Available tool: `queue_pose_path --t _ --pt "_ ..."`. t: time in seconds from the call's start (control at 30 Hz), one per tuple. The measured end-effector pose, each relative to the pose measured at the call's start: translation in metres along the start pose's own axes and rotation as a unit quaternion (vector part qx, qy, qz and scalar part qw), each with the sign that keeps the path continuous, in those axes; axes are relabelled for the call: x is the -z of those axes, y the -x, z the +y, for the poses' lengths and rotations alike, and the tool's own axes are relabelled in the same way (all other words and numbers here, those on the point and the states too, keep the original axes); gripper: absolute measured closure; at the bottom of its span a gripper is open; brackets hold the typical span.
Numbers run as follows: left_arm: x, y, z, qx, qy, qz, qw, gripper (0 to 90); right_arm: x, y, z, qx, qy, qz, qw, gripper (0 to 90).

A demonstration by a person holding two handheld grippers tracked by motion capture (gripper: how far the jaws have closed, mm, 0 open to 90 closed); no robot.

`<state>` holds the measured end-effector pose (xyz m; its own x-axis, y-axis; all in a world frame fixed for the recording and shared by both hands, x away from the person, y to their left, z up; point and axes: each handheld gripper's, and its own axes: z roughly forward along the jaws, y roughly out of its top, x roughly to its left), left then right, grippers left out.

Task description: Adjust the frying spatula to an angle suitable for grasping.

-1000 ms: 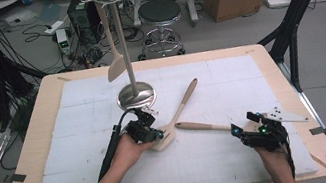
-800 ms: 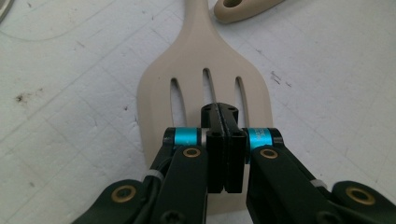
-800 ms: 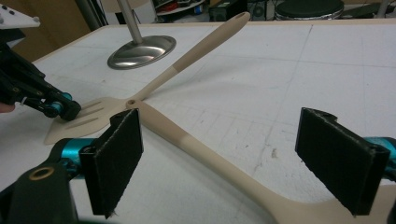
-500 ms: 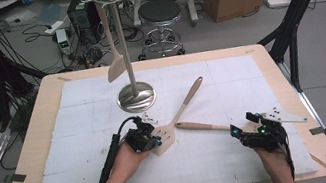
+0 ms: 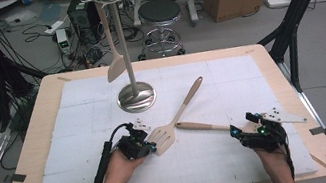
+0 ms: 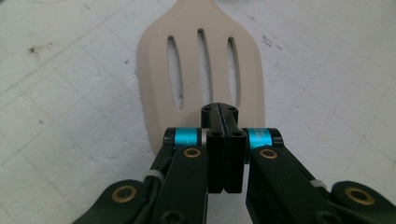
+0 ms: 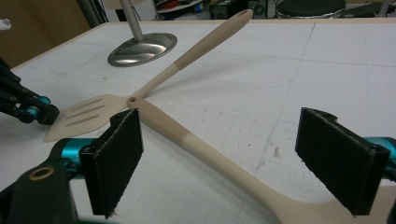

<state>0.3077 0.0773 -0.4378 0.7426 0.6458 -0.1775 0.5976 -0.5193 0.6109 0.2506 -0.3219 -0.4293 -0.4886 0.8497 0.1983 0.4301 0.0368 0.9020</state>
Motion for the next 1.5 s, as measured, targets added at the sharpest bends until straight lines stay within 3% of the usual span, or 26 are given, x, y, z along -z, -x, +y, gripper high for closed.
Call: queue_pose_path --t 0.1,0.23,0.33,0.47,0.57,0.77,0.8,0.87,0.97,1.1,1.13,1.17,1.33,1.5 --pt "0.002 -0.001 0.01 0.012 0.03 -0.006 0.9995 87.0 -0.001 0.0 0.0 0.001 0.001 -0.001 1.0 14.2" --pt "-0.001 0.006 0.034 0.001 0.046 -0.005 0.9989 86.0 -0.002 -0.001 0.0 -0.001 -0.002 -0.001 1.0 14.2" --pt "-0.009 0.011 0.052 -0.013 0.037 0.002 0.9992 87.5 -0.002 0.0 0.0 0.0 -0.001 -0.001 1.0 14.2" --pt "-0.015 0.017 0.075 -0.023 0.044 0.002 0.9988 89.6 0.001 0.003 0.0 -0.005 0.001 -0.002 1.0 14.2" --pt "-0.025 0.019 0.092 -0.029 0.03 0.004 0.9991 89.7 0.001 0.005 0.001 -0.006 0.004 -0.003 1.0 14.2" --pt "-0.057 0.017 0.12 -0.017 0.009 -0.007 0.9998 89.8 0.002 0.005 0.001 -0.005 0.005 -0.002 1.0 14.2" --pt "-0.062 0.017 0.123 -0.022 -0.004 -0.008 0.9997 89.8 0.002 0.005 0.001 -0.006 0.006 -0.002 1.0 14.2" --pt "-0.073 0.017 0.128 -0.029 -0.022 -0.003 0.9993 89.9 0.003 0.007 0.001 -0.01 0.008 -0.003 0.9999 14.2" --pt "-0.084 0.016 0.132 -0.024 -0.031 0.0 0.9992 90.0 0.004 0.008 0.001 -0.012 0.009 -0.004 0.9999 14.2" --pt "-0.098 0.011 0.129 -0.02 -0.07 0.021 0.9971 90.0 0.004 0.009 0.001 -0.013 0.009 -0.005 0.9999 14.2" --pt "-0.098 0.008 0.128 -0.025 -0.075 0.026 0.9966 90.0 0.004 0.01 0.001 -0.013 0.009 -0.005 0.9999 14.2" --pt "-0.098 0.007 0.127 -0.016 -0.071 0.022 0.9971 89.9 0.004 0.01 0.001 -0.013 0.009 -0.005 0.9999 14.2" --pt "-0.093 0.008 0.124 -0.033 -0.084 0.028 0.9955 89.9 0.004 0.01 0.001 -0.013 0.007 -0.005 0.9999 14.2" --pt "-0.086 0.001 0.117 -0.022 -0.083 0.018 0.9961 89.9 0.005 0.009 0.0 -0.01 0.007 -0.005 0.9999 14.2"
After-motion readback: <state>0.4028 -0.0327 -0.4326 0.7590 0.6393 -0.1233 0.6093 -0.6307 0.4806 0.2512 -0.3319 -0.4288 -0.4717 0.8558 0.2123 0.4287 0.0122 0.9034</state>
